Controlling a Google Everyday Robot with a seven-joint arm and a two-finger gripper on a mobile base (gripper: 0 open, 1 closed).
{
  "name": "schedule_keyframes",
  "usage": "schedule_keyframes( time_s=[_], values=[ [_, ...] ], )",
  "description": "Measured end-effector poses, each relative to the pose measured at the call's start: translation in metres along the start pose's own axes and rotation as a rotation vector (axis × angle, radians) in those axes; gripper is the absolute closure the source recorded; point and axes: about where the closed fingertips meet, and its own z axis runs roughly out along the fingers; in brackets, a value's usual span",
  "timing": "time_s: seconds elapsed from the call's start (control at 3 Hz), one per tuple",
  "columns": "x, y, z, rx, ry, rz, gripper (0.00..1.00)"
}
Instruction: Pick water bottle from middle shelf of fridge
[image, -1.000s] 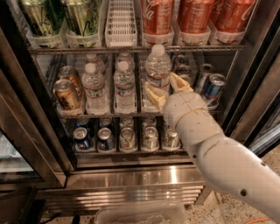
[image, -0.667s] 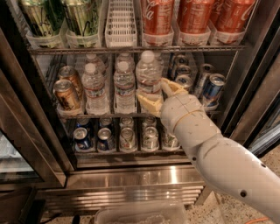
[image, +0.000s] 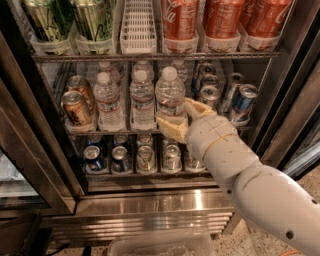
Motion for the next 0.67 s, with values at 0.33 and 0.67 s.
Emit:
schedule_keyframes(
  time_s=[0.33,0.67],
  values=[
    [0.003,0.016,-0.036,-0.072,0.054,0.037,1.0],
    [-0.011,-0.003,-0.069,-0.1,0.067,0.06,1.0]
  ],
)
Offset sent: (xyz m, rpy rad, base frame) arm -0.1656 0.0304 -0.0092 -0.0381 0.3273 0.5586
